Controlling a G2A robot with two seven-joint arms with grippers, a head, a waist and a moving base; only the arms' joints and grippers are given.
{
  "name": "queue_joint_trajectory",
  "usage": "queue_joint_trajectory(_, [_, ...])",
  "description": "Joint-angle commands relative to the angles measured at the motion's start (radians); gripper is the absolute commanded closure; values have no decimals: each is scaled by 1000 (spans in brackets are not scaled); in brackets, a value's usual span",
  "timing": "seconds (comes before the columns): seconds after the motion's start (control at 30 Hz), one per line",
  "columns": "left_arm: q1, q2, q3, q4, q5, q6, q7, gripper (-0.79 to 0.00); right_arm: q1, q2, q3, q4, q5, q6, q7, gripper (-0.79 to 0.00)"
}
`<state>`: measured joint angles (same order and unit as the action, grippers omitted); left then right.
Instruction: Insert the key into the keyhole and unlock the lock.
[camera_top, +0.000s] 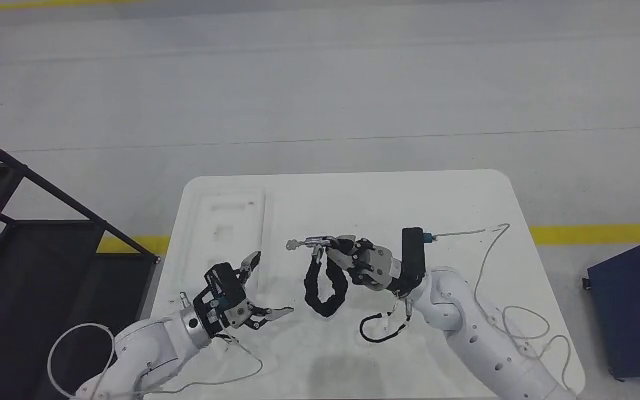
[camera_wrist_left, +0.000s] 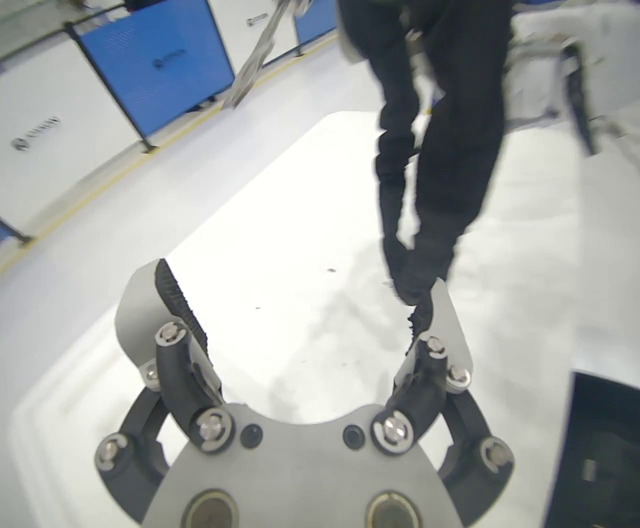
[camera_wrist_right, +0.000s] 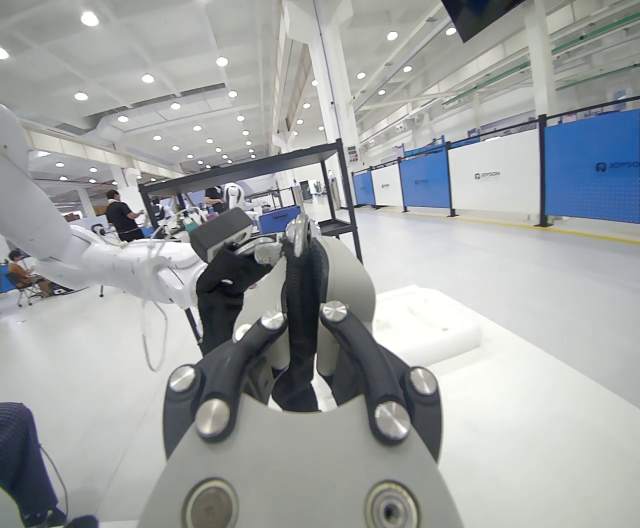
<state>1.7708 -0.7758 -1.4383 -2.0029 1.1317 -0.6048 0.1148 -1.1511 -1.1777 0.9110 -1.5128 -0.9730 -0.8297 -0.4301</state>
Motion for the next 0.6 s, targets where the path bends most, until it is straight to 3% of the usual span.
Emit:
queue_joint_trajectory(0.0, [-28, 1, 3, 0, -107, -96, -51, -785, -3, -1, 7, -1, -3, 11, 4, 0])
queue_joint_trajectory(0.17, [-97, -3, 45, 8, -243, -187, -154, -785, -3, -5, 12, -6, -1, 23, 26, 0])
queue_joint_trajectory(0.4, [-200, -21, 137, 41, -267, -134, -243, -785, 15, -19, -12, -12, 4, 16, 46, 0])
queue_joint_trajectory(0.43, [-214, -24, 151, 48, -271, -129, -249, -659, 18, -21, -15, -11, 4, 16, 47, 0])
queue_joint_trajectory(0.47, [-228, -27, 164, 56, -271, -125, -255, -425, 21, -23, -18, -10, 4, 16, 48, 0])
queue_joint_trajectory(0.53, [-249, -33, 188, 70, -274, -120, -265, -262, 26, -27, -24, -6, 6, 12, 48, 0])
queue_joint_trajectory(0.57, [-259, -35, 197, 76, -280, -120, -268, -228, 29, -28, -26, -4, 5, 10, 50, 0])
